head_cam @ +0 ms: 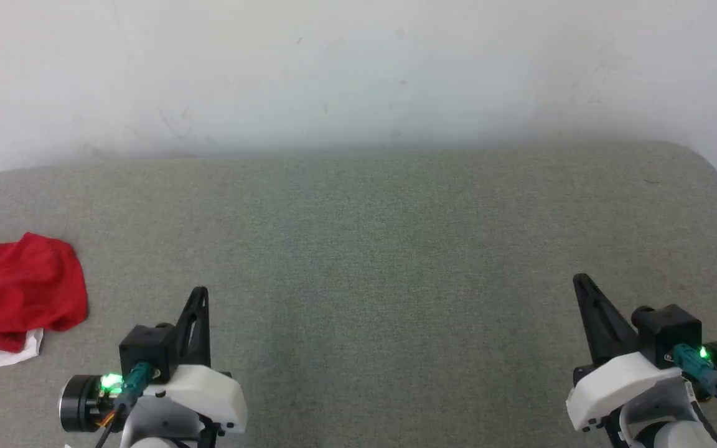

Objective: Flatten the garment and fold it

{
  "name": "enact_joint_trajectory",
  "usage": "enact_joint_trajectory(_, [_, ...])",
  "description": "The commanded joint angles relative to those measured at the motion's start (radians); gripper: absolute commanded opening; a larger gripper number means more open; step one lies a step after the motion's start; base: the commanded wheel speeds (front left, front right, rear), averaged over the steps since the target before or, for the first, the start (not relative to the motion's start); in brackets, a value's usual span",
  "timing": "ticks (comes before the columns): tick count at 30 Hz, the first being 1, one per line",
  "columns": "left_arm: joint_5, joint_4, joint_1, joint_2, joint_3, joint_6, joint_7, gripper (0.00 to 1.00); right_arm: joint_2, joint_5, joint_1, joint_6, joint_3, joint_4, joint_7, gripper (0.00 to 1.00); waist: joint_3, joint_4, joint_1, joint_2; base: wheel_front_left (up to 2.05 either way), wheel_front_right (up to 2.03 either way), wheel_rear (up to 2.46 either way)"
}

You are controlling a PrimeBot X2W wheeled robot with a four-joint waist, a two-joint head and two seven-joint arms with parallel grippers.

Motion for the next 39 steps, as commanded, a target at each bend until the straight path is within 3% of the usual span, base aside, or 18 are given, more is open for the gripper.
enact_joint_trajectory(1, [0.007,0.003,-0.012,-0.002,0.004,-0.008,0.000,0.00,0.003,-0.006,-0.015,-0.001,0.000,-0.004,0.001,0.00,0.000,0.000,0.0000,0.0000,0.00,0.00,0.00])
enact_joint_trajectory(24, [0.007,0.003,-0.012,-0.002,0.004,-0.008,0.000,0.00,0.003,-0.006,-0.015,-0.001,0.000,-0.004,0.001,0.00,0.000,0.000,0.0000,0.0000,0.00,0.00,0.00])
enact_joint_trajectory(25, [0.000,0.000,0.000,0.000,0.000,0.000,0.000,1.00,0.000,0.000,0.000,0.000,0.000,0.000,0.000,1.00,0.000,0.000,0.0000,0.0000,0.00,0.00,0.00])
enact_joint_trajectory(39, [-0.003,-0.011,0.008,0.000,-0.009,0.005,-0.018,1.00,0.000,0.026,0.009,0.000,-0.015,0.006,-0.018,1.00,0.000,0.001,0.0000,0.0000,0.00,0.00,0.00])
